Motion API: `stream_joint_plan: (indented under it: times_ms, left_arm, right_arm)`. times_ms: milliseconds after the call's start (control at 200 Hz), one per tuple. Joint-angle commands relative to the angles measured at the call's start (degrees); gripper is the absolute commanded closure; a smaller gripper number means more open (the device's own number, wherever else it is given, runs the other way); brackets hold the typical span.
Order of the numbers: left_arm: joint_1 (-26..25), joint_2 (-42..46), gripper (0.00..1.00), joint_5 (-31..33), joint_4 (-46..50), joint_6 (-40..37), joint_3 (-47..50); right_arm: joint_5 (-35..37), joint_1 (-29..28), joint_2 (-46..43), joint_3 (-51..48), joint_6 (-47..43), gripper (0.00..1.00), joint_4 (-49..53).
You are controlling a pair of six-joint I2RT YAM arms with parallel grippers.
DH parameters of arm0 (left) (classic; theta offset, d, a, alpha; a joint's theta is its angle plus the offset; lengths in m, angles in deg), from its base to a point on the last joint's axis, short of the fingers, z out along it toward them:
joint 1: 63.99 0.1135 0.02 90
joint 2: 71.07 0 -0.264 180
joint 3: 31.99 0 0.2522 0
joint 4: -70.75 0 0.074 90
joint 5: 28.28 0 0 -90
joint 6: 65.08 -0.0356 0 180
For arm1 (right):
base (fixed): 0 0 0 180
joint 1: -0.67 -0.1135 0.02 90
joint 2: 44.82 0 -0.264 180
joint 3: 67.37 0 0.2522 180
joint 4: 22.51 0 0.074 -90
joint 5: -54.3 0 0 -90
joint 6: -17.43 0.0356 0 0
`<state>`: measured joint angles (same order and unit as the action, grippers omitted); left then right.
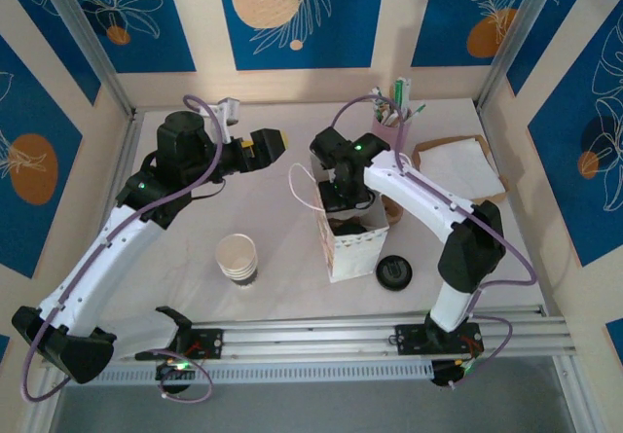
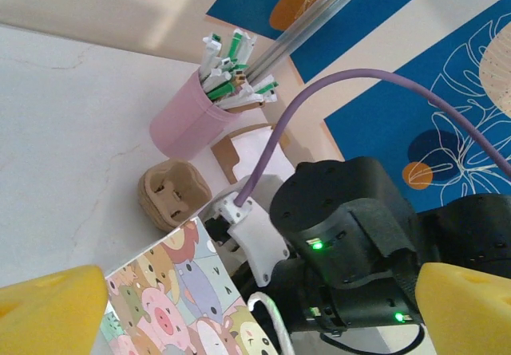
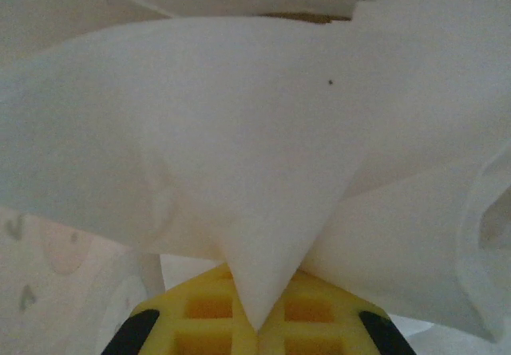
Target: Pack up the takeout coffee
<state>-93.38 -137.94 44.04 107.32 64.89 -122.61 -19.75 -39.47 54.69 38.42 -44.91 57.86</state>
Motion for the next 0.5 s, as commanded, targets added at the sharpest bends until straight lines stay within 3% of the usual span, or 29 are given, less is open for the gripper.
stream_joint_plan:
  times_ms: [0,495]
  left_arm:
    - [0.82,0.25,0.01,-1.51,-2.04,-0.13,0.48]
    - [0.91,0.65,0.01,-1.29,-1.29,0.11,0.47]
  right_arm:
    - [-1.40,0.45,0.48,-0.88,0.12,0.94,-1.17]
    - [-0.87,0.72,-3.22,2.62,0.11,0.64,1.30]
